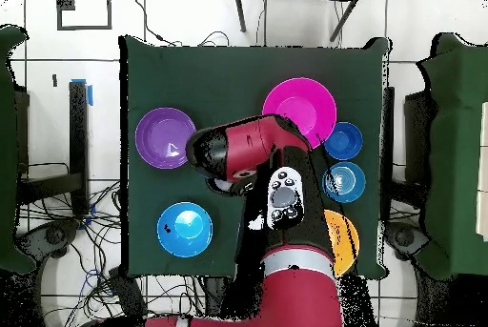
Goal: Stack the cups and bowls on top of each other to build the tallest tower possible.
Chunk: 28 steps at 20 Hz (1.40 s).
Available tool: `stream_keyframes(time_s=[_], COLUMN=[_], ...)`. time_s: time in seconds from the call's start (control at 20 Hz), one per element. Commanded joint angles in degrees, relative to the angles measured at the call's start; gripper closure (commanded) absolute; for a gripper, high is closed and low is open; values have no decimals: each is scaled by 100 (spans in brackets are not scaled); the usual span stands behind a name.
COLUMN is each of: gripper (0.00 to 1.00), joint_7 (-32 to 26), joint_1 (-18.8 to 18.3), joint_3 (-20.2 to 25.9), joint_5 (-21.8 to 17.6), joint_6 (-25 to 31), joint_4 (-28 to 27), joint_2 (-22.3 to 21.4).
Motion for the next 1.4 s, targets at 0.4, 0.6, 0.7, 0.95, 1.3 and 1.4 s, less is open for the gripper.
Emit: stream_keyframes(time_s=[0.4,0.6,0.7,0.95,1.3,1.4], gripper=[100,100,100,100,100,100], joint_7=[-1239,-1164,-1167,-955,-418,-329], joint_1=[-69,-109,-121,-10,240,280], joint_3=[676,656,649,548,285,232], joint_5=[-24,16,12,-77,-300,-329], joint_6=[561,392,375,401,69,-68], joint_4=[-782,-582,-552,-640,-499,-403], joint_2=[59,-5,-26,10,40,30])
